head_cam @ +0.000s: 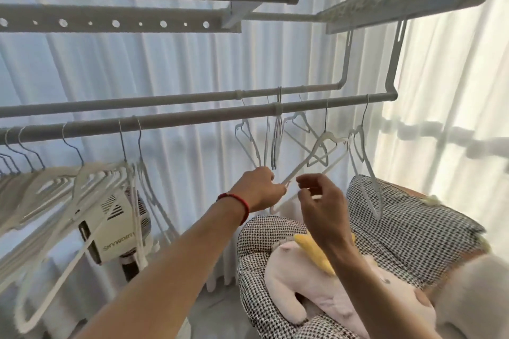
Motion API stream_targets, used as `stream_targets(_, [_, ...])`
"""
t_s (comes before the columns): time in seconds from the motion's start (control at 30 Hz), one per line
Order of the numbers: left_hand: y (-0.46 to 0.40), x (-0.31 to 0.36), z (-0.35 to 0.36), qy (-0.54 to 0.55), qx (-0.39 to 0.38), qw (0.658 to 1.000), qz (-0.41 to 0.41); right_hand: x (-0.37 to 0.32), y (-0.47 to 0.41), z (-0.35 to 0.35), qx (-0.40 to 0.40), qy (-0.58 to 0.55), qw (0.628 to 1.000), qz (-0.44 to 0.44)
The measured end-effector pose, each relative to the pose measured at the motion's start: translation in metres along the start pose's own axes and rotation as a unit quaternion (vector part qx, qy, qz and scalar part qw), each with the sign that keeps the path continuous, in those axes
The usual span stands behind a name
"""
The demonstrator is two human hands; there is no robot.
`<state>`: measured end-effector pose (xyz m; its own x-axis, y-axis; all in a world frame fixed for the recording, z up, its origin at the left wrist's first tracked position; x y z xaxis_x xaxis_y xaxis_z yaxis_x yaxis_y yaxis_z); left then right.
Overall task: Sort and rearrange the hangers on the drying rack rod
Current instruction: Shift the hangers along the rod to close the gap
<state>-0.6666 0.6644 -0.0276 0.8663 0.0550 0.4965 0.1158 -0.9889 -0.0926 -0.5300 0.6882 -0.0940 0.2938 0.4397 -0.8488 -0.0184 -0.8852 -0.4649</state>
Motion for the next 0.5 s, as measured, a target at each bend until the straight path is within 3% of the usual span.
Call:
stream_targets(0.07, [-0.008,0.002,0.017,0.000,0.000,1.000,0.003,0.014,-0.017,-0.018,0.078,0.123,0.988,-0.044])
stream_targets(0.13, [-0.017,0.004,0.032,-0.001,-0.009,1.000,0.000,0.036,-0.044,-0.040,0.117,0.297,0.945,-0.073])
stream_targets(0.2, [-0.027,0.007,0.042,0.027,-0.029,0.999,-0.024,0.057,-0.073,-0.067,0.064,0.362,0.930,0.020])
stream_targets(0.23, [-0.033,0.009,0.046,0.071,-0.039,0.996,-0.045,0.064,-0.085,-0.079,0.009,0.340,0.936,0.094])
stream_targets(0.3, [-0.041,0.020,0.053,0.207,-0.067,0.971,-0.098,0.077,-0.101,-0.096,-0.102,0.185,0.948,0.239])
stream_targets(0.37, [-0.048,0.032,0.062,0.314,-0.122,0.931,-0.139,0.086,-0.109,-0.102,-0.184,-0.025,0.919,0.348])
stream_targets(0.43, [-0.053,0.047,0.074,0.371,-0.156,0.902,-0.155,0.097,-0.108,-0.102,-0.207,-0.149,0.884,0.392])
stream_targets(0.5, [-0.059,0.065,0.090,0.406,-0.145,0.890,-0.148,0.105,-0.108,-0.097,-0.206,-0.163,0.888,0.378])
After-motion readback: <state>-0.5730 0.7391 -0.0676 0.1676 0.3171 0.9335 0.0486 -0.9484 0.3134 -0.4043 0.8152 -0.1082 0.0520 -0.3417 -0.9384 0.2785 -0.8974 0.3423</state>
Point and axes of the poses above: each hand's wrist, its own y-axis away from the middle knuckle, its own z-axis out of the palm, x = y × z, the point moved 1 cm from there along -y, towards the middle knuckle, and after that the axes turned 4 degrees about z, right-handed, at the moved point
